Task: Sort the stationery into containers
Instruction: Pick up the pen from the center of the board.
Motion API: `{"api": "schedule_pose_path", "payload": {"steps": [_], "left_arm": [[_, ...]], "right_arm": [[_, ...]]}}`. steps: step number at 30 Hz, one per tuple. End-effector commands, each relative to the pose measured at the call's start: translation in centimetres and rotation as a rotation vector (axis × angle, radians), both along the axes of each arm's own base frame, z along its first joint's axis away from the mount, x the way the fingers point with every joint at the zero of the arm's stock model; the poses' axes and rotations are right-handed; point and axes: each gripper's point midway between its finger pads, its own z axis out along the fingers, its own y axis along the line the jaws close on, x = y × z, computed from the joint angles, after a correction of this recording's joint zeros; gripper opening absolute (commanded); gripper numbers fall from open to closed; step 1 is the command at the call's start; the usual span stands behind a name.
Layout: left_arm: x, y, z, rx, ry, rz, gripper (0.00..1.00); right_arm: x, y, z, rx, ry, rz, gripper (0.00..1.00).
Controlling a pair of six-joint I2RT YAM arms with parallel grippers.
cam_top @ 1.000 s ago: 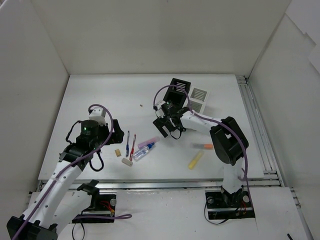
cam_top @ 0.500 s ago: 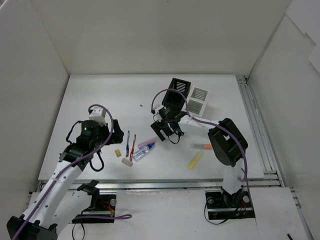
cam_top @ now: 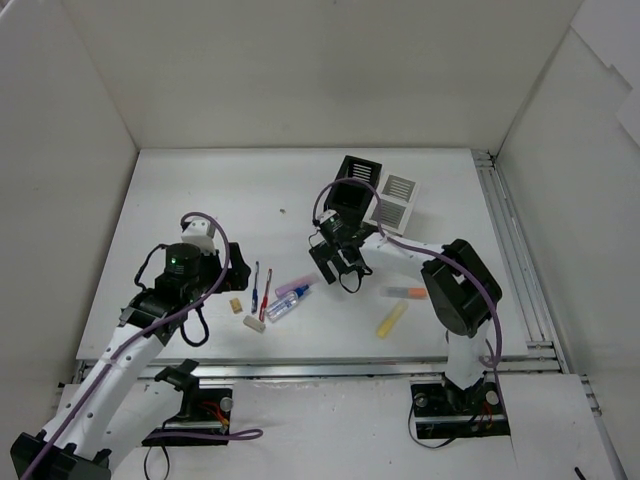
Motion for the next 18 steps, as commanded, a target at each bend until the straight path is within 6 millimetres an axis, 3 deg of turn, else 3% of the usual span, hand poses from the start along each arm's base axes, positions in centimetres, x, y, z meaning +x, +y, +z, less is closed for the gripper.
{"api": "schedule_pose_path", "payload": {"steps": [1,6,10,15,18], "left_arm": [[0.8,-0.1,1.8,0.002,-0.076,-0.003,1.0],[0.8,-0.2,1.8,0.003,-0.073,-0.008,1.0],[0.8,0.0,1.8,0.006,-0.077,-0.003,1.0],[0.9,0.1,1.9,0.014,-0.077,0.003,1.0],[0.9,0.3,1.7,0.016,-0.076,0.013,1.0]], "right_arm": [[-0.9,-1.5,1.9,-0.044,-0.008,0.016,0.96],[-1.3,-1.4,2.9,-0.071,-0.024,0.139,0.98],[-1.5,-3.0,2.3,-0.199,-0.015,0.236,0.98],[0.0,-3.7,1.5,-0.313,-0.014,0.345,0.98],[0.8,-2.9,1.4,-0.33,-0.015,0.413,0.98]]}}
